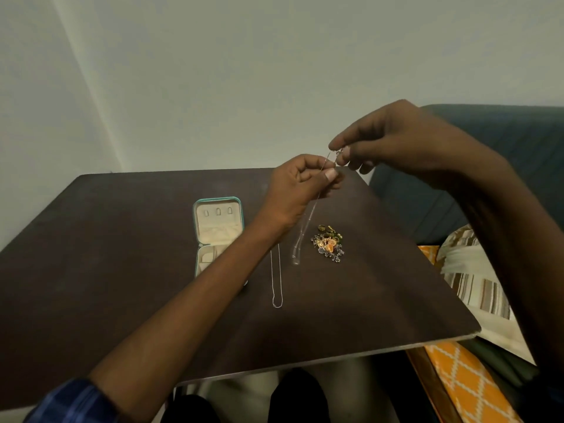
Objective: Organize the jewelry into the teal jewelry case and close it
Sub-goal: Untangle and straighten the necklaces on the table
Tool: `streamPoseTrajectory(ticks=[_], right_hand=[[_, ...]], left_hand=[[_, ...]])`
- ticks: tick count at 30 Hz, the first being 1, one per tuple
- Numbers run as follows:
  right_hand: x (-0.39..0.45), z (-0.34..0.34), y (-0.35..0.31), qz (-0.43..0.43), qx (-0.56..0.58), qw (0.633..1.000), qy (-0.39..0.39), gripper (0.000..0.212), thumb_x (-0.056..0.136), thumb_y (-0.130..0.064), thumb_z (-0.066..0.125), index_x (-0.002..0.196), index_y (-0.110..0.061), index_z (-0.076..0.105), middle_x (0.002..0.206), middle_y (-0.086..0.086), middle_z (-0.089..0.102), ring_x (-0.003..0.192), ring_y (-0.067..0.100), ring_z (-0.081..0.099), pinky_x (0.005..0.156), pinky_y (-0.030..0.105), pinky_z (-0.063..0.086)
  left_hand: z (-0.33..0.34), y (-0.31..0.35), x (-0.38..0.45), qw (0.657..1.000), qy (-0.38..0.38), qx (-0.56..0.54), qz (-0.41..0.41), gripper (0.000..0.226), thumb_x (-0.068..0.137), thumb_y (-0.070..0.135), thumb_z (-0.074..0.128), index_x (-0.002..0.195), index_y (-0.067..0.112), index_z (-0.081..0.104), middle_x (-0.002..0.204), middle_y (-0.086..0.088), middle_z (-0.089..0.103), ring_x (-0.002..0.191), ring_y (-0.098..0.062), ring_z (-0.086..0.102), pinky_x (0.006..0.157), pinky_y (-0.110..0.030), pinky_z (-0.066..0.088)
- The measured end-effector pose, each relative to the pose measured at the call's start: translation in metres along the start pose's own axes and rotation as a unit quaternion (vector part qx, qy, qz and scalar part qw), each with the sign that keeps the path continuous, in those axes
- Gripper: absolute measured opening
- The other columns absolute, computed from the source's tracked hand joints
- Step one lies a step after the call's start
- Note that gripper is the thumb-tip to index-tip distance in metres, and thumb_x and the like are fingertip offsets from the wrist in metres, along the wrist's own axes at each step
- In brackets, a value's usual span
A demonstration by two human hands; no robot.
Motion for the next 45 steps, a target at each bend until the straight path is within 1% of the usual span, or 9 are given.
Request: streamPoseTrajectory(ticks=[5, 8, 17, 25, 28, 32, 37, 41, 45], right_hand=[[-0.003, 0.001, -0.001, -0.010, -0.065, 0.998, 0.010, 0.015, 0.085, -0.014, 0.065, 0.099, -0.015, 0.070, 0.081, -0.001, 0.071, 0.061, 0.002, 0.065, 0.054, 0.011, 0.050], [-0.003, 0.002, 0.000, -0.018, -0.089, 0.995, 0.034, 0.013, 0.088, -0.019, 0.063, 0.097, -0.016, 0.070, 0.080, -0.004, 0.069, 0.064, 0.004, 0.062, 0.051, 0.010, 0.047], [-0.003, -0.005, 0.006, -0.005, 0.028, 0.991, 0.131, 0.013, 0.089, -0.016, 0.059, 0.095, -0.013, 0.069, 0.083, -0.003, 0.070, 0.062, -0.001, 0.061, 0.049, 0.011, 0.045], [-0.004, -0.004, 0.012, -0.005, 0.074, 0.992, 0.102, 0.014, 0.091, -0.014, 0.057, 0.101, -0.012, 0.067, 0.087, 0.001, 0.071, 0.065, 0.003, 0.063, 0.052, 0.015, 0.047], [-0.003, -0.004, 0.016, -0.009, 0.084, 0.991, 0.101, 0.014, 0.092, -0.015, 0.057, 0.102, -0.015, 0.067, 0.089, 0.001, 0.070, 0.067, 0.003, 0.062, 0.053, 0.015, 0.048], [-0.001, -0.005, 0.019, -0.014, 0.072, 0.991, 0.110, 0.014, 0.091, -0.017, 0.058, 0.100, -0.022, 0.068, 0.085, -0.006, 0.065, 0.063, -0.004, 0.057, 0.053, 0.012, 0.047], [-0.002, 0.001, 0.026, -0.004, 0.089, 0.991, 0.097, 0.012, 0.091, -0.017, 0.058, 0.097, -0.022, 0.068, 0.084, -0.005, 0.066, 0.066, 0.000, 0.058, 0.055, 0.014, 0.047], [-0.004, 0.004, 0.032, 0.026, 0.139, 0.984, 0.106, 0.012, 0.091, -0.016, 0.058, 0.095, -0.017, 0.069, 0.084, -0.002, 0.069, 0.072, 0.007, 0.063, 0.058, 0.018, 0.049], [-0.005, 0.004, 0.040, 0.054, 0.177, 0.973, 0.135, 0.011, 0.090, -0.015, 0.059, 0.092, -0.016, 0.069, 0.079, -0.001, 0.069, 0.065, 0.004, 0.062, 0.057, 0.018, 0.049]], left_hand=[[-0.004, 0.002, -0.007, 1.000, 0.017, -0.009, 0.002, 0.008, 0.087, 0.000, 0.058, 0.092, 0.006, 0.062, 0.079, -0.007, 0.070, 0.071, -0.013, 0.069, 0.070, -0.026, 0.058], [-0.003, 0.000, -0.010, 1.000, 0.016, 0.001, -0.003, 0.009, 0.087, 0.002, 0.060, 0.091, 0.009, 0.063, 0.077, -0.002, 0.072, 0.072, -0.013, 0.070, 0.071, -0.028, 0.057], [-0.001, -0.028, -0.031, 0.999, 0.000, -0.019, -0.048, 0.010, 0.087, -0.002, 0.057, 0.092, 0.007, 0.061, 0.072, 0.001, 0.072, 0.068, -0.010, 0.069, 0.072, -0.025, 0.056], [-0.013, -0.059, -0.047, 0.994, 0.002, -0.028, -0.107, 0.008, 0.088, 0.002, 0.058, 0.093, 0.008, 0.062, 0.075, -0.003, 0.073, 0.069, -0.013, 0.069, 0.070, -0.027, 0.056], [-0.018, -0.069, -0.050, 0.990, 0.000, -0.018, -0.138, 0.007, 0.091, 0.009, 0.056, 0.094, 0.012, 0.061, 0.071, 0.000, 0.070, 0.067, -0.013, 0.067, 0.070, -0.033, 0.046], [-0.025, -0.077, -0.053, 0.983, -0.005, -0.034, -0.183, 0.009, 0.093, 0.014, 0.053, 0.097, 0.011, 0.060, 0.061, 0.003, 0.059, 0.054, -0.008, 0.056, 0.068, -0.031, 0.054], [-0.038, -0.074, -0.051, 0.980, 0.048, 0.007, -0.193, 0.011, 0.092, 0.019, 0.056, 0.097, 0.011, 0.061, 0.057, 0.004, 0.048, 0.041, -0.003, 0.038, 0.051, -0.022, 0.051], [-0.048, -0.068, -0.048, 0.977, 0.096, -0.001, -0.189, 0.009, 0.092, 0.022, 0.056, 0.096, 0.015, 0.060, 0.054, 0.004, 0.043, 0.037, -0.003, 0.032, 0.044, -0.020, 0.044], [-0.054, -0.064, -0.049, 0.975, 0.110, -0.029, -0.189, 0.007, 0.092, 0.022, 0.056, 0.094, 0.017, 0.060, 0.053, 0.008, 0.044, 0.037, -0.002, 0.030, 0.036, -0.016, 0.031]])
Point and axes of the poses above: each hand's wrist, its own x-axis towards the middle knuckle, its own z-axis out of the palm, y = z × x, the point moved 5 cm from there along x, towards the middle knuckle
